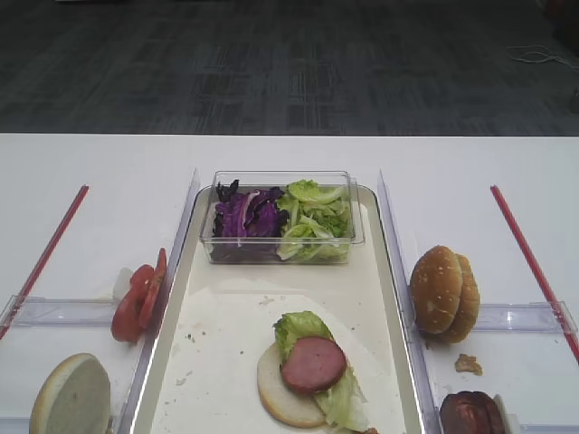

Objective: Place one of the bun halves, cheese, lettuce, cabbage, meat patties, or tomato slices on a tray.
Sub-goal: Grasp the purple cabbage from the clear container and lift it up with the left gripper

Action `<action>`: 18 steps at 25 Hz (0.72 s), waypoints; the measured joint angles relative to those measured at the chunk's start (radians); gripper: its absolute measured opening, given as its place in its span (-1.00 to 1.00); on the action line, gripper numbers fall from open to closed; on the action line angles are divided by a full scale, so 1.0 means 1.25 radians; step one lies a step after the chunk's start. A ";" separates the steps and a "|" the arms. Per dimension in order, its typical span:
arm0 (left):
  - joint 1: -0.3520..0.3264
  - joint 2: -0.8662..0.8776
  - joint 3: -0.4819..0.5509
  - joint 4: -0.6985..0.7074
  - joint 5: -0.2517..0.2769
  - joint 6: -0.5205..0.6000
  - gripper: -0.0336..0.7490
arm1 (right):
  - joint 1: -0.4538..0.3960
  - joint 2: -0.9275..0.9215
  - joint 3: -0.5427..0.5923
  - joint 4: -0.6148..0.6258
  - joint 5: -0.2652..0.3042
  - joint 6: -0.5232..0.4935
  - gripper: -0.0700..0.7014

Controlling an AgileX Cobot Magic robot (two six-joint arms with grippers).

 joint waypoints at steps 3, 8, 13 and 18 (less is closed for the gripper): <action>0.000 0.055 0.000 0.000 0.002 0.009 -0.18 | 0.000 0.000 0.000 0.000 0.000 0.000 0.11; -0.005 0.175 -0.004 -0.002 -0.001 0.012 -0.18 | 0.000 0.000 0.000 0.000 0.000 0.000 0.11; -0.005 0.294 -0.048 -0.012 -0.007 -0.002 -0.18 | 0.000 0.000 0.000 0.000 0.000 0.000 0.11; -0.005 0.423 -0.121 -0.019 -0.008 -0.018 -0.18 | 0.000 0.000 0.000 0.000 0.000 0.000 0.11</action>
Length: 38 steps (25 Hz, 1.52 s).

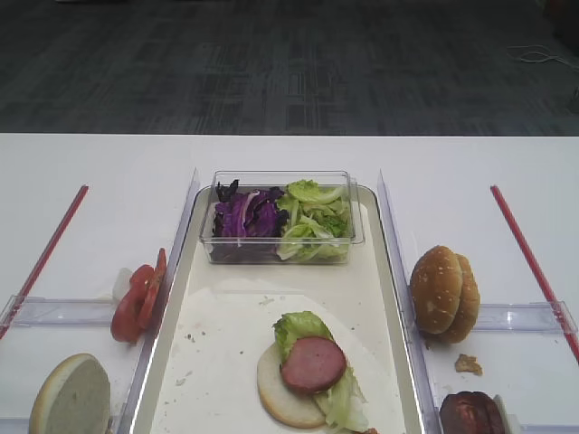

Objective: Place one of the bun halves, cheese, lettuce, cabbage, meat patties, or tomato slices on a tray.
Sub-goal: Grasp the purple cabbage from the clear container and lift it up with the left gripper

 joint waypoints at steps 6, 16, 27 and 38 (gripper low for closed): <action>0.000 0.184 -0.109 -0.001 0.008 -0.007 -0.18 | 0.000 0.000 0.000 0.000 0.000 0.000 0.08; 0.000 0.481 -0.319 -0.001 0.034 -0.012 -0.18 | 0.000 0.000 0.000 0.000 0.000 -0.002 -0.20; 0.000 0.695 -0.512 -0.010 0.037 -0.024 -0.18 | 0.000 0.000 0.000 0.000 0.000 -0.003 -0.34; 0.000 0.867 -0.687 -0.013 0.040 -0.024 -0.18 | 0.000 0.000 0.000 0.000 0.000 -0.003 -0.35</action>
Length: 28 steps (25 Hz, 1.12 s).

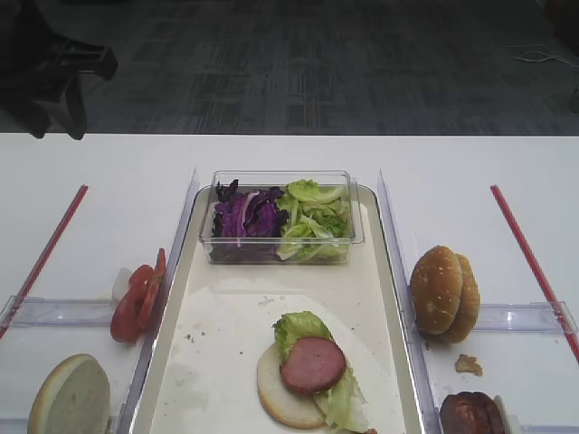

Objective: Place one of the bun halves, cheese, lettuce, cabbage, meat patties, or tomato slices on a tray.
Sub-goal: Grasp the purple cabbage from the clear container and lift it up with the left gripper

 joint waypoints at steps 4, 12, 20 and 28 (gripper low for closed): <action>0.000 0.056 -0.053 -0.005 0.000 0.000 -0.18 | 0.000 0.000 0.000 0.000 0.000 0.000 -0.35; 0.000 0.119 -0.086 -0.005 0.006 -0.001 -0.18 | 0.000 0.000 0.000 0.000 0.000 0.000 -0.35; 0.000 0.124 -0.086 -0.063 -0.027 -0.001 -0.18 | 0.000 0.000 0.000 0.000 0.000 0.000 -0.38; -0.063 0.124 -0.088 -0.099 -0.092 0.000 -0.18 | 0.000 0.000 0.000 0.000 0.000 0.000 -0.59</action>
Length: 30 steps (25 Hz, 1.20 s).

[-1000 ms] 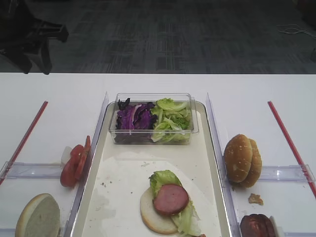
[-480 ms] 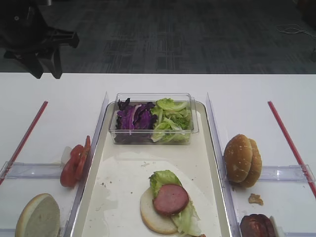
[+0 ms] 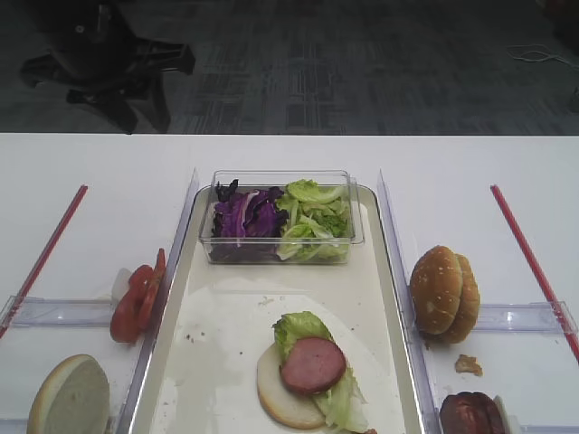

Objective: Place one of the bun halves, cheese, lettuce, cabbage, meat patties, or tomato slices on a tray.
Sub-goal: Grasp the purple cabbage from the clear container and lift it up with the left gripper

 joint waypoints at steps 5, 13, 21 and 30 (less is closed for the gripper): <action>-0.053 0.001 0.000 -0.002 -0.046 -0.015 -0.18 | 0.000 0.000 0.000 0.000 0.000 0.000 -0.73; -0.099 0.075 -0.021 -0.011 -0.052 -0.030 -0.18 | 0.000 0.000 0.000 0.000 0.000 0.000 -0.75; -0.122 0.149 -0.022 -0.042 -0.068 -0.040 -0.18 | 0.000 0.000 0.000 0.000 0.000 0.003 -0.75; -0.122 0.229 -0.080 -0.066 -0.074 -0.028 -0.18 | 0.000 0.000 0.000 0.000 0.000 0.003 -0.75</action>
